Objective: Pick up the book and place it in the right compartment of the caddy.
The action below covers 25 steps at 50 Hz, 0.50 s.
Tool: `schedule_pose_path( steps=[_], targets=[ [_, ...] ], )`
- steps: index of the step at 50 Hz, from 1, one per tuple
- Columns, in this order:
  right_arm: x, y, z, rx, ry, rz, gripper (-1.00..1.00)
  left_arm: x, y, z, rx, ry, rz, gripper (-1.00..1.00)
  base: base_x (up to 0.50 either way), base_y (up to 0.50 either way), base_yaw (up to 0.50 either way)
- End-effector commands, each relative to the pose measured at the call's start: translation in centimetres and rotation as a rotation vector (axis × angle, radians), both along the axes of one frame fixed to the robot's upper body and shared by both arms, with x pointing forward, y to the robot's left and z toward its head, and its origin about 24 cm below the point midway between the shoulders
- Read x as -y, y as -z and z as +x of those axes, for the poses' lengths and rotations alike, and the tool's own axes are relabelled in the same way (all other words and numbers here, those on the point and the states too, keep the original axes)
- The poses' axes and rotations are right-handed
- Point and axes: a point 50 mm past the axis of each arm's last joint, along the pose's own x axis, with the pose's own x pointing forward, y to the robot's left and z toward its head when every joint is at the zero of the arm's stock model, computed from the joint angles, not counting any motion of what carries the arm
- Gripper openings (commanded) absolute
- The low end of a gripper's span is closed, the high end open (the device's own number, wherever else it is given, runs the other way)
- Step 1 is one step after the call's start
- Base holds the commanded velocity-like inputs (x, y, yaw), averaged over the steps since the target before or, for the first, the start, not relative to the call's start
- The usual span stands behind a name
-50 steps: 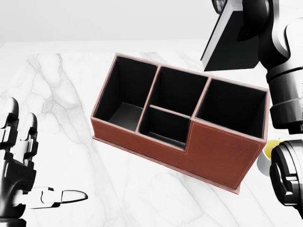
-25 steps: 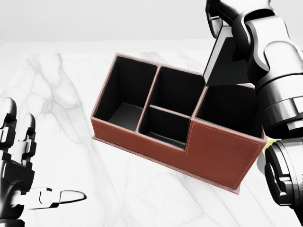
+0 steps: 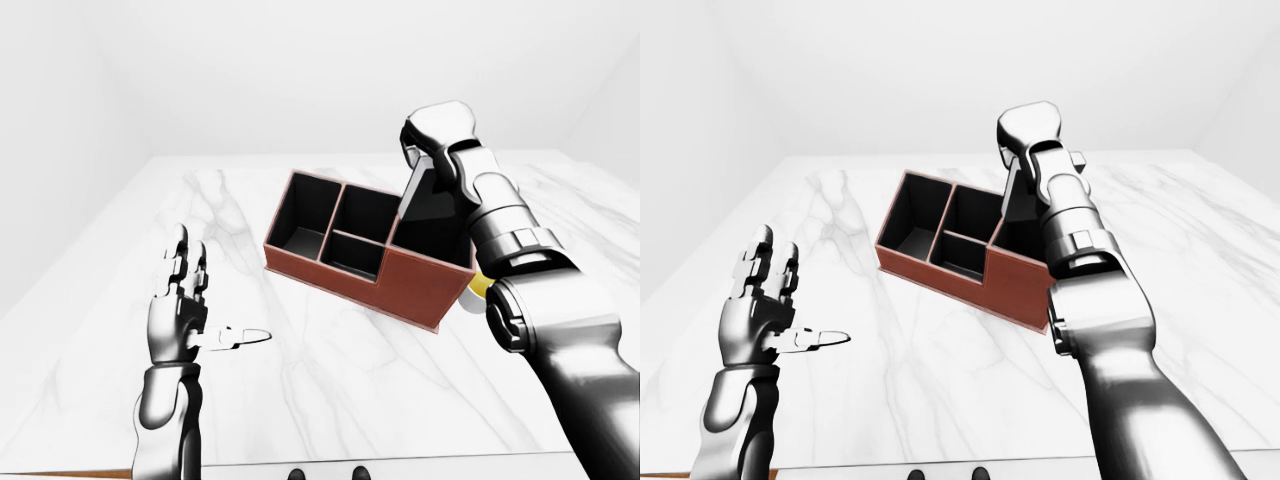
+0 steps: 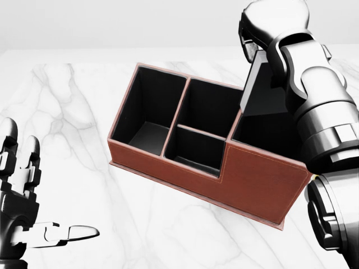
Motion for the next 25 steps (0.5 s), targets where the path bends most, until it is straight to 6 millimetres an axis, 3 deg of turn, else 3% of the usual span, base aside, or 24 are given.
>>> schedule_pose_path(
  steps=[1,25],
  targets=[
    [0.1,-0.7,-0.1,0.053,-0.002,-0.033,-1.0,0.0,0.1,0.0,-0.001,-0.002,0.001,1.0,0.0,0.0,0.0],
    [0.3,1.7,0.0,0.023,0.0,-0.053,-1.0,0.1,-0.1,-0.4,-0.006,0.0,0.001,1.0,0.0,0.0,0.0]
  ],
)
